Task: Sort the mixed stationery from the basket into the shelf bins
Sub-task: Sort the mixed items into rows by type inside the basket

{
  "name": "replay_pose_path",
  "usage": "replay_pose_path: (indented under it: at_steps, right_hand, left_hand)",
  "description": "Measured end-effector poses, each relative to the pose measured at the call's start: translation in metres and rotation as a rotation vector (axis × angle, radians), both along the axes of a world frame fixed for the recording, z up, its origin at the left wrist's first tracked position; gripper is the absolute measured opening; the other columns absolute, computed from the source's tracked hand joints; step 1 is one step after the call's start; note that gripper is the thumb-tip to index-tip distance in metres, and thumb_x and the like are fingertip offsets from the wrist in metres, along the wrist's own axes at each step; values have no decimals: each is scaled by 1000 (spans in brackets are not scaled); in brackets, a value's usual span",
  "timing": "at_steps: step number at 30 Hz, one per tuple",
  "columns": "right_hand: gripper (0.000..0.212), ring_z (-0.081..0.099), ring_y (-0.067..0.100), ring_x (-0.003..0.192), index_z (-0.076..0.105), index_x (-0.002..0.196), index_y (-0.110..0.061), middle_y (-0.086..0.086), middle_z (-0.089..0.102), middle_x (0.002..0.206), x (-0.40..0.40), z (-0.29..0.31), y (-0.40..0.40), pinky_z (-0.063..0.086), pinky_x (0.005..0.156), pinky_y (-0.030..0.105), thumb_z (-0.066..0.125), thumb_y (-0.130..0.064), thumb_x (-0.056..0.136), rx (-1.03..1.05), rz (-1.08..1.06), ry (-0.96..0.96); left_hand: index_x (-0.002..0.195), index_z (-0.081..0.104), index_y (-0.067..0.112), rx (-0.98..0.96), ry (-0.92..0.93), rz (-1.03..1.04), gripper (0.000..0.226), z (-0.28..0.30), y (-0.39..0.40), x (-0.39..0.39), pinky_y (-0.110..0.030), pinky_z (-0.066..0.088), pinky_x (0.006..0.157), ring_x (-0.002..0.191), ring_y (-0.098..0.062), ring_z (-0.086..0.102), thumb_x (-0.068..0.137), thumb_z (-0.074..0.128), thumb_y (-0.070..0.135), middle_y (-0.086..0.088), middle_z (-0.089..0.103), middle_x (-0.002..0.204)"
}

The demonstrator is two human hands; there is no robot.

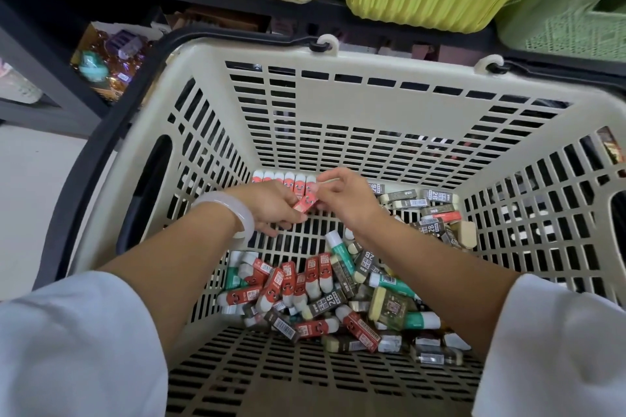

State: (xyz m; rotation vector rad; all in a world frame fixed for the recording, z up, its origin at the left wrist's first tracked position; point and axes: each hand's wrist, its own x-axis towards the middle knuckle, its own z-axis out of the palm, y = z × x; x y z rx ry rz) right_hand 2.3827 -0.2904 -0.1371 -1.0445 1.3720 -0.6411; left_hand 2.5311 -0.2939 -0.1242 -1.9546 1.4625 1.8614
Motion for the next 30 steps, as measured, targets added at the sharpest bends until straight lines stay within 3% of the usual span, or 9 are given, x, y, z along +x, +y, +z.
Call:
replay_pose_path:
  at_steps: [6,10,13,16,19,21,23,27,30]
  right_hand:
    - [15,54,10,68,53,76,-19,-6,56,73,-10,-13,-15,45,60,21,59,-17,89,-233,-49,519]
    - [9,54,10,81,60,98,-11,-1,58,96,-3,-27,-11,40,55,8,54,-9,91,-211,-92,448]
    - [17,54,12,92,57,106,-10,2,56,104,-4,-28,-6,42,55,8,50,-3,92,-160,-104,249]
    - [22,60,14,91,56,104,-14,0,57,106,-16,-24,-5,41,49,9,45,0,93,-155,-29,249]
    - [23,59,9,68,61,107,-13,-2,62,101,-35,-12,-9,45,52,12,44,-4,93,-406,294,566]
    - [26,59,12,93,62,114,-15,-1,61,113,-50,-5,-13,49,81,24,47,-10,93,-571,741,847]
    - [31,46,17,118,57,122,-20,-2,50,129,-59,-3,-13,38,103,36,49,-17,92,-592,1073,994]
    - [28,47,21,114,55,119,-16,3,48,123,-59,-3,-8,42,98,34,51,-19,92,-631,1139,1021]
    - [21,49,19,107,54,112,-15,2,56,112,-59,-5,-6,42,95,33,51,-19,92,-727,1146,1032]
  left_hand:
    - [118,58,8,-59,-11,-94,30,1,2,0,-21,53,70,86,-10,61,92,54,22,-3,60,111]
    - [128,54,19,-171,-45,-317,35,2,3,-8,-25,41,95,115,-14,50,95,49,29,0,52,133]
    - [132,51,18,-203,-68,-395,38,3,2,-9,-23,28,101,126,-15,41,95,48,28,0,47,139]
    - [138,43,17,-203,-87,-461,43,3,1,-12,-27,29,104,128,-18,41,96,45,26,-3,46,140]
    - [141,38,13,-208,-111,-477,45,0,2,-17,-27,33,99,120,-18,44,96,44,18,-3,49,130]
    - [142,34,11,-196,-120,-472,47,-1,3,-20,-26,31,100,125,-19,41,96,44,16,-4,44,139]
    - [141,35,14,-190,-101,-458,47,1,3,-20,-23,31,98,127,-18,40,96,45,15,-3,41,142]
    - [121,57,12,-254,-107,-473,28,8,7,-13,-20,37,83,98,-10,50,94,49,14,1,56,118]
    - [114,62,14,-225,-199,-654,25,5,17,-10,-22,41,83,96,-11,53,90,56,16,2,61,115]
